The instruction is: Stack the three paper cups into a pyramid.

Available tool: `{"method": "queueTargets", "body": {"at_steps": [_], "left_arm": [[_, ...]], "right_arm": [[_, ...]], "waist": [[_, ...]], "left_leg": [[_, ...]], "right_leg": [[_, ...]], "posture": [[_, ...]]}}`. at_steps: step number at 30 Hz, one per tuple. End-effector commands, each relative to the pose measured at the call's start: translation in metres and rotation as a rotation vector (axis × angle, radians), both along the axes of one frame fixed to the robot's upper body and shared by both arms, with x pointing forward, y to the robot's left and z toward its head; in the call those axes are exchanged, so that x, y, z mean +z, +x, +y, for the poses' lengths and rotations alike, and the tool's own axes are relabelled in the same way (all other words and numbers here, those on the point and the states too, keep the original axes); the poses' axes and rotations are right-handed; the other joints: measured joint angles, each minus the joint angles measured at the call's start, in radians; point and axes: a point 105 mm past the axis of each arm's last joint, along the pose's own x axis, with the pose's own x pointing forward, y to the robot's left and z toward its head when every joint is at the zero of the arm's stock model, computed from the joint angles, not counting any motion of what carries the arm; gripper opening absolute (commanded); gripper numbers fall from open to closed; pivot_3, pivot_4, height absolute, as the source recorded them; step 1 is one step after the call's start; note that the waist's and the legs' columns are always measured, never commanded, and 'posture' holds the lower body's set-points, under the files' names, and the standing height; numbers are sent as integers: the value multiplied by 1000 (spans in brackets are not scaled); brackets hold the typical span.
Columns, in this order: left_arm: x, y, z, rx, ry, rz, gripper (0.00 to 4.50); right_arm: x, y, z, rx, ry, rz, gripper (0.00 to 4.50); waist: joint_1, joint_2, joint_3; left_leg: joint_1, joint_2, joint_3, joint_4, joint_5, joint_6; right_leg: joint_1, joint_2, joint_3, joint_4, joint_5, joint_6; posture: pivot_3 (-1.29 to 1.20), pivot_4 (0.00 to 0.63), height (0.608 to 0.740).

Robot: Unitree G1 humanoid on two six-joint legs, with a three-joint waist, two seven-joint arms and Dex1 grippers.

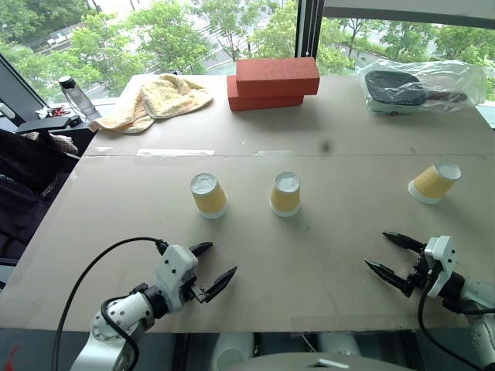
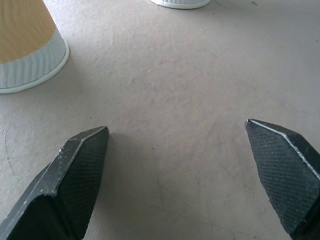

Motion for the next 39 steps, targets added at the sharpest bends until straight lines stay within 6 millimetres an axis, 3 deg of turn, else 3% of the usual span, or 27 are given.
{"method": "queueTargets", "body": {"at_steps": [1,18,23,31,39], "left_arm": [[-3,-5,-6,-2,-19,18,4500],[0,0,-1,26,-26,-20,4500],[26,21,18,163,-91,-156,4500],[66,51,50,307,-72,-355,4500],[78,89,39,210,-34,-406,4500]], "right_arm": [[7,2,3,22,-5,-27,4445],[3,6,5,20,-9,-21,4445],[7,1,10,73,13,-27,4445],[51,-10,49,285,141,-120,4445],[98,3,84,367,222,-249,4445]], "waist": [[0,0,0],[1,-1,1],[3,-2,2],[0,-5,3],[3,-6,4]], "left_leg": [[0,0,0,0,0,0],[0,0,0,0,0,0],[0,0,0,0,0,0],[-1,0,-2,1,0,0],[-3,-1,-4,2,0,0]], "right_leg": [[0,0,0,0,0,0],[0,1,0,0,0,0],[0,1,0,0,0,0],[0,1,-2,0,2,4],[0,6,-5,0,2,4]], "posture": [[0,150,730],[0,150,730],[0,150,730],[0,150,730],[0,150,730]]}}
